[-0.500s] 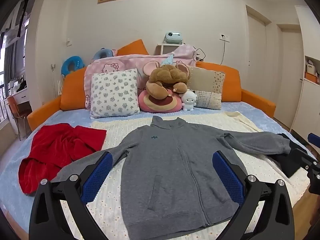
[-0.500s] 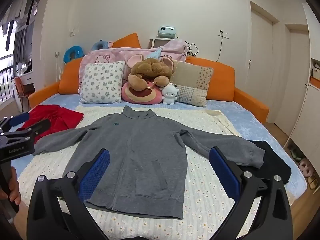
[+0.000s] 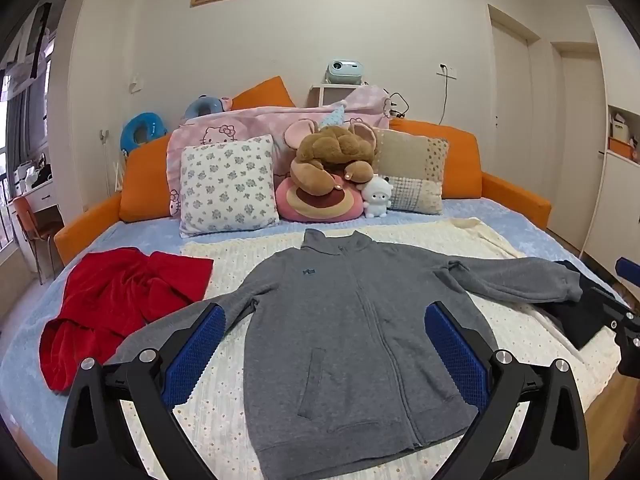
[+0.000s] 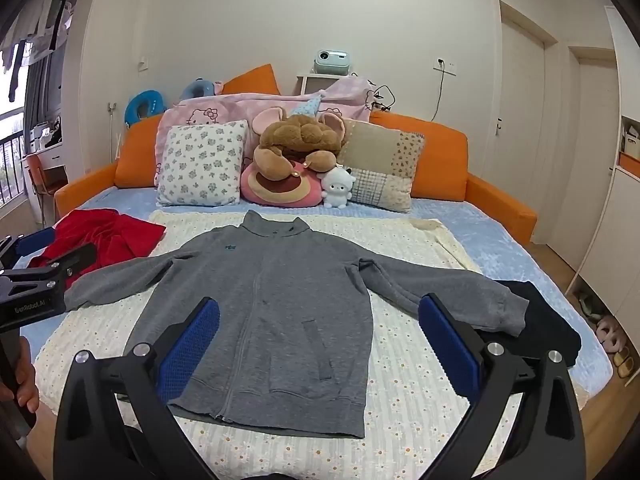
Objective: Fold large clothes
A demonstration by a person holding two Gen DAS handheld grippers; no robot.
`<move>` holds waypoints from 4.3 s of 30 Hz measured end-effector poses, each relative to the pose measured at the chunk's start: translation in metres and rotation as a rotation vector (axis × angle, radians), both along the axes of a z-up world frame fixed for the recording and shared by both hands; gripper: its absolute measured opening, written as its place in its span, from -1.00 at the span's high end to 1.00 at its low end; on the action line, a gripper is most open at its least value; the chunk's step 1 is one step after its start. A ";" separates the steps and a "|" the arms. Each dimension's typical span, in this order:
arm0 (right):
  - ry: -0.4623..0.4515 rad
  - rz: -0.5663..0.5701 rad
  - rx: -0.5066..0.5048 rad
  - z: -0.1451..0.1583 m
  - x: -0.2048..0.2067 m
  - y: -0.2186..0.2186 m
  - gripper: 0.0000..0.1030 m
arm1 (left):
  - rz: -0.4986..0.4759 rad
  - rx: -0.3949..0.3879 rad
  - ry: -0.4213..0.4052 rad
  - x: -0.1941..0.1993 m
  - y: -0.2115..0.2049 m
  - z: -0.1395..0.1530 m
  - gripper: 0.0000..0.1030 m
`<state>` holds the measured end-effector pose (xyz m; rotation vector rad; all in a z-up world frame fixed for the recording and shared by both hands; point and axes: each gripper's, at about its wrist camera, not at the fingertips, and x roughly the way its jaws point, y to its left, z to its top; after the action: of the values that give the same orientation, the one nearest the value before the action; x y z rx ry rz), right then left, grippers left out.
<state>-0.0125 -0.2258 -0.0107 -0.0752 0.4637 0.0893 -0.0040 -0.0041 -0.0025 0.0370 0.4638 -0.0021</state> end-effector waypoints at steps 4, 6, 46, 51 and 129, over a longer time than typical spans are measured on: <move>0.001 0.002 -0.001 -0.002 -0.001 0.004 -0.91 | 0.001 -0.003 0.008 0.004 0.002 0.001 -0.96; 0.002 0.003 -0.005 -0.004 0.000 0.005 -0.91 | 0.000 -0.005 0.007 0.004 0.002 0.002 -0.96; 0.008 0.008 -0.012 -0.005 0.004 0.008 -0.91 | 0.001 -0.006 0.011 0.004 0.003 0.002 -0.96; 0.009 0.007 -0.012 -0.005 0.004 0.008 -0.91 | 0.001 -0.003 0.013 0.003 0.003 0.001 -0.96; 0.402 -0.292 0.416 -0.160 0.201 -0.410 -0.38 | -0.267 -0.260 0.544 0.496 -0.173 -0.174 -0.96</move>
<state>0.1888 -0.6362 -0.1712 0.4256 0.8432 -0.0895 0.4916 -0.1773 -0.1764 -0.1614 0.9965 -0.3419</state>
